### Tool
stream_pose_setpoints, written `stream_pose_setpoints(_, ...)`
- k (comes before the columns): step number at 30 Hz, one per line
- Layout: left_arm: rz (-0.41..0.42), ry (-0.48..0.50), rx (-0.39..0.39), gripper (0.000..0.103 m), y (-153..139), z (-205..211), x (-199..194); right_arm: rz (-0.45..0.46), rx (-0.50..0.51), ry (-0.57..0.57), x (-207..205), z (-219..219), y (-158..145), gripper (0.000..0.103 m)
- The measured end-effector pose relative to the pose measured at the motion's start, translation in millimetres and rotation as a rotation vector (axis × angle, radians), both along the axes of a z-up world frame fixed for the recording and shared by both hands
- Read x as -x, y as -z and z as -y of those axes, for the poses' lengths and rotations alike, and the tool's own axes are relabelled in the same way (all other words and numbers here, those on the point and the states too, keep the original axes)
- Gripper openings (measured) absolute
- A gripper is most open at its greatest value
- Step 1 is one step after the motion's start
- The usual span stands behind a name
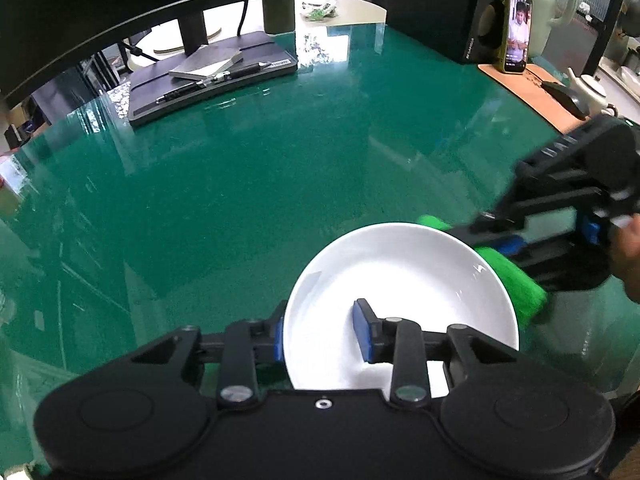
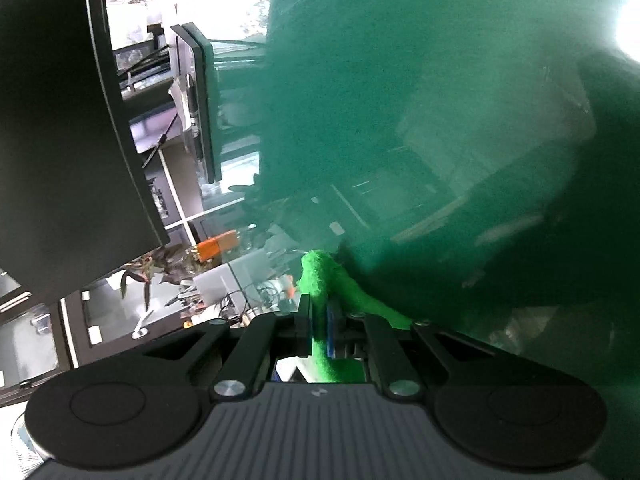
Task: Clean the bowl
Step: 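Wipe the cloth back along the bowl rim with the right tool, then slide the green cloth back and forth along the bowl rim with the right tool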
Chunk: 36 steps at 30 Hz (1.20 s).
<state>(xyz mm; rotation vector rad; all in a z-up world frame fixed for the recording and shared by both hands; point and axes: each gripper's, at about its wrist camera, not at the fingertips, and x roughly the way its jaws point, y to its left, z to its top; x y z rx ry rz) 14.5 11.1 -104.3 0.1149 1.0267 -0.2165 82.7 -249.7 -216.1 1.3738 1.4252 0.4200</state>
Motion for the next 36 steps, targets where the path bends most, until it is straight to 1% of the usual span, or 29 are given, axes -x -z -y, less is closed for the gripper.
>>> stream_pose_setpoints(3,0.001,-0.02,0.003,0.033,0,1,0,0.023,-0.001,-0.026,-15,-17,-4,0.008)
stream_pose_setpoints(6,-0.001,-0.024,0.001,0.034,-1,1,0,0.047,-0.007,-0.036,-17,-19,-9,0.008)
stream_pose_setpoints(7,-0.003,-0.024,0.001,0.034,-2,1,0,0.05,-0.011,-0.031,-15,-16,-10,0.008)
stream_pose_setpoints(13,-0.005,-0.007,-0.004,0.035,-2,1,-2,0.004,-0.047,0.026,8,13,-9,0.008)
stream_pose_setpoints(15,-0.004,-0.005,-0.005,0.036,-2,1,-2,-0.001,-0.055,0.031,10,15,-9,0.008)
stream_pose_setpoints(18,-0.001,-0.007,-0.006,0.036,-1,2,-1,-0.003,-0.055,0.033,5,10,-9,0.008)
stream_pose_setpoints(20,0.0,-0.011,-0.007,0.037,-1,2,-2,0.007,-0.056,0.024,-4,-2,-9,0.008)
stream_pose_setpoints(23,0.004,-0.022,-0.01,0.038,-1,4,-1,0.043,-0.054,-0.019,-18,-24,-13,0.007)
stream_pose_setpoints(26,0.002,-0.025,-0.014,0.038,-1,5,-1,0.071,-0.029,-0.043,-20,-28,-16,0.006)
stream_pose_setpoints(29,0.003,-0.017,-0.022,0.039,-1,6,-1,0.073,-0.03,-0.026,-11,-13,-17,0.006)
stream_pose_setpoints(34,0.002,-0.004,-0.023,0.04,-1,6,-2,0.026,-0.026,0.011,10,15,-13,0.007)
stream_pose_setpoints(36,0.002,-0.001,-0.024,0.04,-1,6,-2,0.018,-0.027,0.017,12,15,-11,0.007)
